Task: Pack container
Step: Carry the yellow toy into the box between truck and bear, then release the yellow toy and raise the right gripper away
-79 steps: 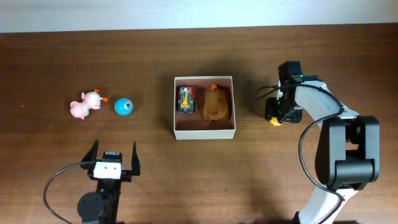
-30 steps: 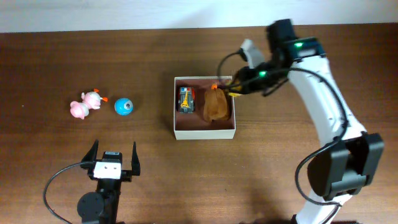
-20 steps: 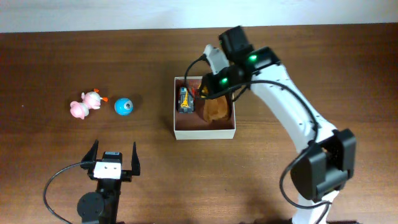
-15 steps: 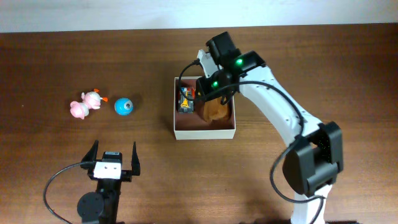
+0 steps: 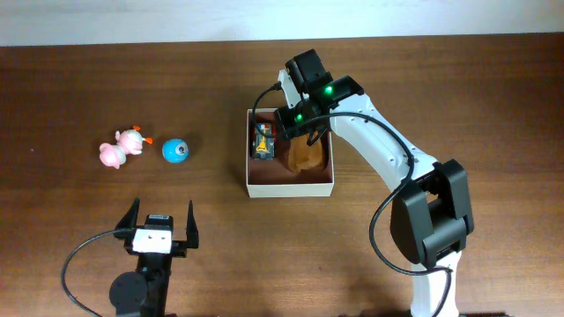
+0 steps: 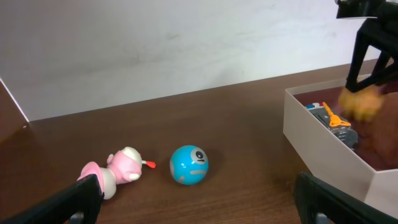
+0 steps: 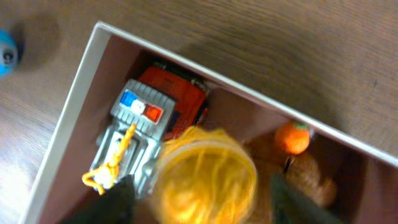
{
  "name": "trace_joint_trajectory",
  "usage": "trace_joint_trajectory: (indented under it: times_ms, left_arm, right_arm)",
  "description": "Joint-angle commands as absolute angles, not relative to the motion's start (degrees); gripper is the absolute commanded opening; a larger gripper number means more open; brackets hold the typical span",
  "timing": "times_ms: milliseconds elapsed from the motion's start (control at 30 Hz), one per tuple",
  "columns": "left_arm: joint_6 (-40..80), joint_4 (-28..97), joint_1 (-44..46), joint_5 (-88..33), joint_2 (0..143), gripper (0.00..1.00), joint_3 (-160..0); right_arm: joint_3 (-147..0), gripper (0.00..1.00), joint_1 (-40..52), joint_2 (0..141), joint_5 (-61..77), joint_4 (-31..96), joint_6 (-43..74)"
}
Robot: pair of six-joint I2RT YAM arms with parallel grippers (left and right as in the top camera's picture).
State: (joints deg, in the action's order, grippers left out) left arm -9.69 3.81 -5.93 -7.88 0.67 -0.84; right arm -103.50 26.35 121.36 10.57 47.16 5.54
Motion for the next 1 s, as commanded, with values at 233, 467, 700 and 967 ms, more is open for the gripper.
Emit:
trace_joint_trajectory:
  times_ms: [233, 467, 700, 967]
  left_arm:
    - [-10.4, 3.9, -5.7, -7.6, 0.3, 1.00, -0.5]
    - [-10.4, 3.9, -5.7, -7.6, 0.3, 1.00, -0.5]
    - [-10.4, 3.9, -5.7, -7.6, 0.3, 1.00, -0.5]
    - [-10.4, 3.9, -5.7, -7.6, 0.3, 1.00, -0.5]
  right_arm:
    - [-104.6, 0.82, 26.6, 122.1, 10.5, 48.3, 5.2]
    - [-115.4, 0.95, 26.1, 121.3, 10.5, 61.5, 5.3]
    - [-130.9, 0.99, 18.9, 118.9, 9.4, 78.6, 11.3]
    - [-131.8, 0.99, 1.1, 118.8, 6.4, 87.4, 17.4]
